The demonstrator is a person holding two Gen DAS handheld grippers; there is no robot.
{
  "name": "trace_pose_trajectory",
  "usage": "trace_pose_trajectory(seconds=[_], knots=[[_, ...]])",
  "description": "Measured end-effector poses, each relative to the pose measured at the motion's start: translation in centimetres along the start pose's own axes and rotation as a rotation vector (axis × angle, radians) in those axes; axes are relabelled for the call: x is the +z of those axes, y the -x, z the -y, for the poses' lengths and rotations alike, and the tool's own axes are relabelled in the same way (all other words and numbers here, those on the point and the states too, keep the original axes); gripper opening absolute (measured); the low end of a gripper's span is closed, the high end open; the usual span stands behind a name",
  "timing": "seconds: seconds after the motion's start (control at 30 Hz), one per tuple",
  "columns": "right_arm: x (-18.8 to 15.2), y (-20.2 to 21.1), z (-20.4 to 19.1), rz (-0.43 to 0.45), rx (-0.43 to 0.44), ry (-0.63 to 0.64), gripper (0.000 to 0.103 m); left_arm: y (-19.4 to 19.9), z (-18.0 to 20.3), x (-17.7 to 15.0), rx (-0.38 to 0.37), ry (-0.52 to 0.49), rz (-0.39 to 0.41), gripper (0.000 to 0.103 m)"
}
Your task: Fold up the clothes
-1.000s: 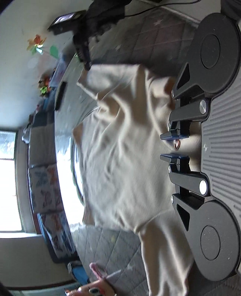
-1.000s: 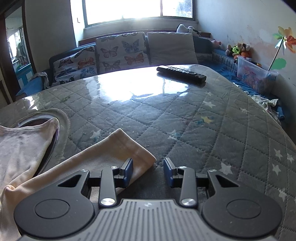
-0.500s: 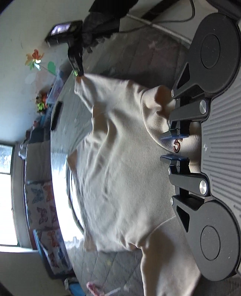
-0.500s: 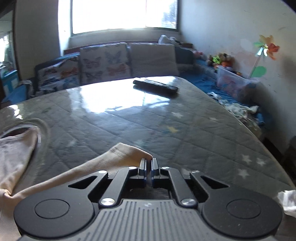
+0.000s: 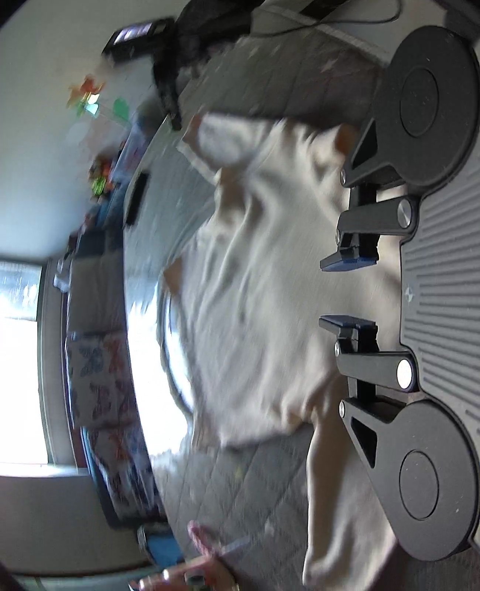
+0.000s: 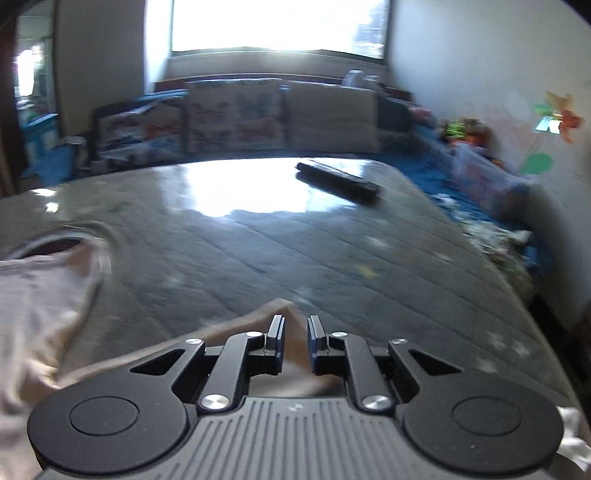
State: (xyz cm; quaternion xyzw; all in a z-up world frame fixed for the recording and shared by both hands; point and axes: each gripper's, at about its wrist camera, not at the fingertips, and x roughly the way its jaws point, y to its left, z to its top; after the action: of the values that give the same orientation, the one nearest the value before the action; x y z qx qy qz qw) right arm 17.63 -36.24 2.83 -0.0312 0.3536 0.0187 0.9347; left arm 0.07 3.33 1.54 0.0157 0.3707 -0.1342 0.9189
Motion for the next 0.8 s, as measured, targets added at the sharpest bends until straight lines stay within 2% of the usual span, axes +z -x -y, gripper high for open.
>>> trace_pose_trajectory(seconds=[0.17, 0.33, 0.53, 0.6, 0.7, 0.8], knots=[[2.3, -0.8, -4.3, -0.006, 0.179, 0.053, 0.012, 0.1, -3.5, 2.4, 0.136, 0.084, 0.020, 0.039], [3.8, -3.0, -8.2, -0.033, 0.299, 0.081, 0.012, -0.9, -6.6, 5.0, 0.250, 0.145, 0.037, 0.045], [4.7, -5.9, -11.8, -0.081, 0.372, 0.111, 0.014, -4.8, -8.7, 6.9, 0.304, 0.181, 0.001, 0.045], [5.0, -6.8, -13.0, -0.097, 0.397, 0.121, 0.020, -6.2, -9.2, 7.6, 0.318, 0.179, -0.015, 0.046], [5.4, -8.2, -14.7, -0.120, 0.432, 0.136, 0.020, -8.2, -10.1, 8.6, 0.327, 0.182, -0.032, 0.046], [5.7, -9.2, -15.6, -0.127, 0.430, 0.143, 0.020, -10.1, -10.9, 9.4, 0.336, 0.188, -0.042, 0.046]])
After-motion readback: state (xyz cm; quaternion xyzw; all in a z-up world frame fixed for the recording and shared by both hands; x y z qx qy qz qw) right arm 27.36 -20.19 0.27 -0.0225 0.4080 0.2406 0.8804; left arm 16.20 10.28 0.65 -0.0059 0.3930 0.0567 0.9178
